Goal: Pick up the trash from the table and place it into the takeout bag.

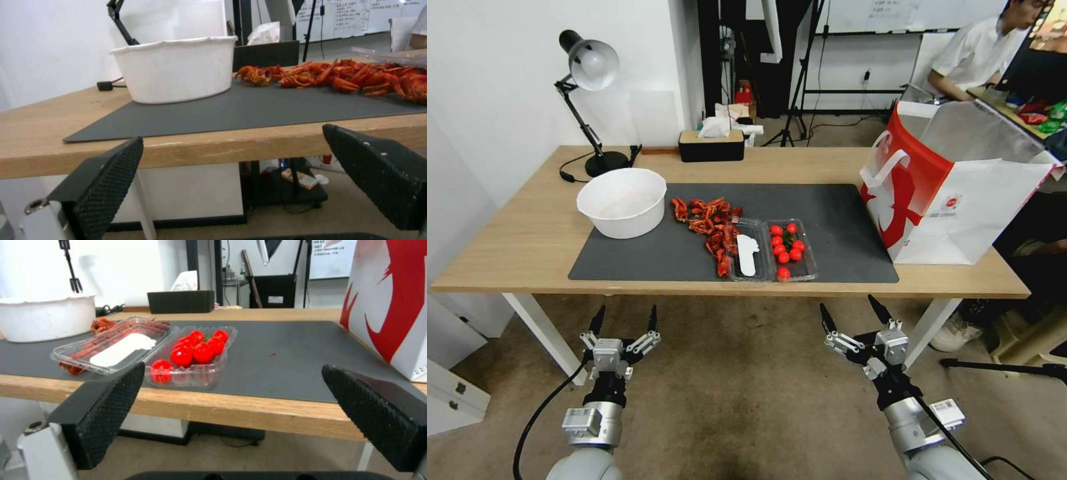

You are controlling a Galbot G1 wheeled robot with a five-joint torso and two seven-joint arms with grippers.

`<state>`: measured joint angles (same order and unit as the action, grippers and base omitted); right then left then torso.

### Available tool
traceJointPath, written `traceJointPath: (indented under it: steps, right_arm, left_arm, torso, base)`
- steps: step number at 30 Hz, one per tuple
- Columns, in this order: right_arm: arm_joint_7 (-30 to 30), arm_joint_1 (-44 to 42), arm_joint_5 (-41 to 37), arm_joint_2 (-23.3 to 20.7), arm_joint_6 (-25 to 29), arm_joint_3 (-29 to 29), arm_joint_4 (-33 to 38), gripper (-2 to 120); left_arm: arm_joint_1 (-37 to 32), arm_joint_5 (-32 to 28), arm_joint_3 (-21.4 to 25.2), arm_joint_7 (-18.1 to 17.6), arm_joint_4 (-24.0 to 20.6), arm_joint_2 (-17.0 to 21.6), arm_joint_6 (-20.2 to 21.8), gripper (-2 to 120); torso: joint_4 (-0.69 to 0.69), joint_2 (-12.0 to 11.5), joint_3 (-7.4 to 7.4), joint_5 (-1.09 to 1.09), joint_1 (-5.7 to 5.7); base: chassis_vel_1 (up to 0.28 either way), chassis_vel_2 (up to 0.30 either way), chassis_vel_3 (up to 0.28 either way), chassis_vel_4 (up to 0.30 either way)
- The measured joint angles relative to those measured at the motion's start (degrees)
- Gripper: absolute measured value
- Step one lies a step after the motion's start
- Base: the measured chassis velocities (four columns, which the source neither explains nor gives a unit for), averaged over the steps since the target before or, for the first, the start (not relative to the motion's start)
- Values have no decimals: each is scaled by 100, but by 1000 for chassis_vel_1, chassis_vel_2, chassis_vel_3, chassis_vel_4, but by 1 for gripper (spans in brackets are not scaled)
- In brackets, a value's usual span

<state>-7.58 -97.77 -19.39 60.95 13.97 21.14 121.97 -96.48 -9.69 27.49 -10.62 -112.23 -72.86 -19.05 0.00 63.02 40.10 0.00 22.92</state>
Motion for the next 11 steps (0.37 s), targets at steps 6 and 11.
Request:
traceJointPath:
  steps: [6,11]
  right_arm:
    - [0,0,0,0,0,0,1,100]
    - [-1,0,0,0,0,0,1,100]
  left_arm:
    - [1,0,0,0,0,2,2,100]
    - [1,0,0,0,-1,2,4,100]
  torso:
    - [0,0,0,0,0]
    - [0,0,0,0,0]
  base:
    - [0,0,0,0]
    - [0,0,0,0]
